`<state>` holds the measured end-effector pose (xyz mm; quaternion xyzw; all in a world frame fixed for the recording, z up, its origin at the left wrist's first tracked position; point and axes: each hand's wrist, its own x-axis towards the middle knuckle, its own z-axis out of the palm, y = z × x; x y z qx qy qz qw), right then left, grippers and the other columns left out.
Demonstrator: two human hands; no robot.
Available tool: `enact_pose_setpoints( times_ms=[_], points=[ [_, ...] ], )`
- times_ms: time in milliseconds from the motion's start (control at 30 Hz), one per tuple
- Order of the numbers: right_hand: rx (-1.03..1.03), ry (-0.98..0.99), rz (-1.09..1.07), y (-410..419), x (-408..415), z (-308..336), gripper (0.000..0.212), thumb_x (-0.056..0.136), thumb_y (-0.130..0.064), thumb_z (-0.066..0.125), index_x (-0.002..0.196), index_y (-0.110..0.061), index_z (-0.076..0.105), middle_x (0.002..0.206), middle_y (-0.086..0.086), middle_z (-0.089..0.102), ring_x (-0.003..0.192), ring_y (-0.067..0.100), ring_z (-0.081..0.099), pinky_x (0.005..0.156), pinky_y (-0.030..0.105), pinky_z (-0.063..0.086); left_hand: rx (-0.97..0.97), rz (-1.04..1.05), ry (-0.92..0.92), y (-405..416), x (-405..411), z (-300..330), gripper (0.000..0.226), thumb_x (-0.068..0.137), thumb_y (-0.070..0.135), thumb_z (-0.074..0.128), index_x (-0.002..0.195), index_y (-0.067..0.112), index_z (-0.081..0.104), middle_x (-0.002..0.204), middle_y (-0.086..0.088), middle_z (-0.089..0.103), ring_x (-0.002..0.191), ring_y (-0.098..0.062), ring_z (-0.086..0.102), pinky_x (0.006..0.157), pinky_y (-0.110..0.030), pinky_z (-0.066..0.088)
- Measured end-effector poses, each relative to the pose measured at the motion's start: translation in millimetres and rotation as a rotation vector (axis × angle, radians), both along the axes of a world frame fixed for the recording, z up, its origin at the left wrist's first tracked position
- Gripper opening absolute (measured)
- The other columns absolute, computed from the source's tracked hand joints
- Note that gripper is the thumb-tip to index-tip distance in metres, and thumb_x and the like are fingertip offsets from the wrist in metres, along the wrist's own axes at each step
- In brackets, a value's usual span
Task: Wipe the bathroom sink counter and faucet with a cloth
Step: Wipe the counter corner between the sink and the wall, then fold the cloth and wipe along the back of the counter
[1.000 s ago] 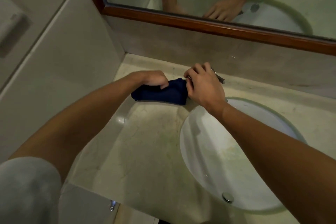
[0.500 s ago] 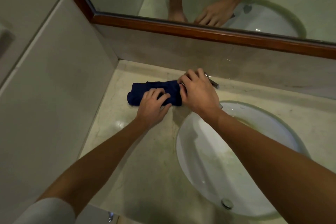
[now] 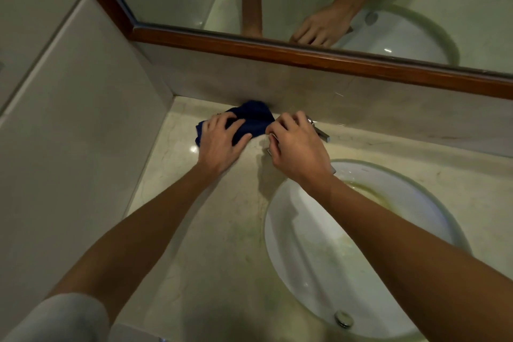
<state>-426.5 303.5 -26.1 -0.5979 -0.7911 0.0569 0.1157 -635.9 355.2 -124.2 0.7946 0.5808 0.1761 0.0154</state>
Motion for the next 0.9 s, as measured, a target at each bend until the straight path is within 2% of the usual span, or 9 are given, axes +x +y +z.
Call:
enact_pose_setpoints(
  times_ms=[100, 167, 233, 333, 433, 500, 567, 667, 900],
  points=[
    [0.001, 0.007, -0.004, 0, 1, -1, 0.027, 0.102, -0.029, 0.046, 0.116, -0.019, 0.067, 0.115, 0.002, 0.063, 0.107, 0.024, 0.049, 0.089, 0.040, 0.048, -0.096, 0.076, -0.109, 4, 10, -3, 0.039, 0.097, 0.045, 0.061, 0.124, 0.020, 0.072, 0.124, -0.002, 0.062, 0.115, -0.024, 0.053, 0.098, -0.044, 0.040],
    [0.008, -0.005, 0.001, 0, 0, -2, 0.028, 0.101, -0.028, 0.046, 0.115, -0.017, 0.067, 0.114, 0.003, 0.063, 0.106, 0.025, 0.049, 0.089, 0.041, 0.048, -0.149, 0.044, -0.144, 12, 23, 3, 0.037, 0.098, 0.045, 0.058, 0.122, 0.022, 0.074, 0.120, -0.001, 0.062, 0.112, -0.023, 0.054, 0.095, -0.046, 0.041],
    [0.019, -0.005, 0.001, 0, 0, -2, 0.028, 0.100, -0.027, 0.047, 0.115, -0.015, 0.068, 0.113, 0.004, 0.063, 0.105, 0.026, 0.049, 0.088, 0.042, 0.048, -0.208, -0.076, -0.170, 16, 40, 10, 0.037, 0.098, 0.042, 0.052, 0.120, 0.022, 0.074, 0.122, -0.001, 0.063, 0.113, -0.024, 0.053, 0.096, -0.046, 0.040],
    [0.022, -0.015, -0.018, 0, -1, -2, 0.028, 0.099, -0.025, 0.050, 0.116, -0.013, 0.069, 0.114, 0.006, 0.063, 0.104, 0.028, 0.049, 0.087, 0.043, 0.049, -0.292, -0.286, -0.142, 27, 64, 13, 0.029, 0.098, 0.025, 0.054, 0.120, 0.020, 0.072, 0.131, -0.003, 0.063, 0.120, -0.025, 0.053, 0.101, -0.044, 0.039],
    [0.029, -0.012, -0.017, 0, -2, -3, 0.027, 0.099, -0.025, 0.050, 0.114, -0.013, 0.069, 0.114, 0.007, 0.063, 0.104, 0.029, 0.049, 0.086, 0.044, 0.050, -0.332, -0.374, -0.159, 37, 62, 22, 0.028, 0.102, 0.024, 0.047, 0.117, 0.022, 0.070, 0.122, 0.000, 0.068, 0.111, -0.021, 0.060, 0.096, -0.041, 0.046],
    [0.040, -0.006, -0.008, 1, -1, -3, 0.027, 0.099, -0.025, 0.049, 0.113, -0.013, 0.069, 0.112, 0.007, 0.063, 0.102, 0.029, 0.049, 0.085, 0.045, 0.050, -0.215, -0.301, -0.218, 24, 52, 24, 0.033, 0.104, 0.025, 0.042, 0.125, 0.020, 0.067, 0.125, 0.001, 0.068, 0.118, -0.018, 0.059, 0.104, -0.040, 0.044],
    [0.043, -0.008, -0.006, 1, -1, -3, 0.028, 0.099, -0.026, 0.048, 0.112, -0.014, 0.069, 0.111, 0.006, 0.063, 0.103, 0.028, 0.050, 0.086, 0.044, 0.050, -0.086, -0.020, -0.298, -10, 49, 20, 0.038, 0.106, 0.023, 0.043, 0.139, 0.015, 0.060, 0.140, -0.001, 0.060, 0.131, -0.017, 0.051, 0.114, -0.038, 0.037],
    [0.038, 0.027, -0.015, 0, -1, -1, 0.026, 0.099, -0.027, 0.049, 0.111, -0.017, 0.069, 0.111, 0.004, 0.063, 0.105, 0.026, 0.050, 0.088, 0.043, 0.049, -0.087, 0.313, -0.403, -75, 60, 6, 0.045, 0.101, 0.018, 0.049, 0.146, 0.015, 0.051, 0.151, -0.001, 0.049, 0.139, -0.016, 0.042, 0.117, -0.034, 0.033],
    [0.021, 0.094, 0.004, 0, 1, -3, 0.027, 0.099, -0.027, 0.049, 0.114, -0.016, 0.069, 0.113, 0.004, 0.063, 0.108, 0.026, 0.050, 0.090, 0.043, 0.047, -0.159, 0.332, -0.231, -116, 90, -21, 0.054, 0.097, 0.028, 0.062, 0.146, 0.011, 0.047, 0.149, -0.012, 0.049, 0.135, -0.028, 0.047, 0.114, -0.043, 0.039]
  ],
)
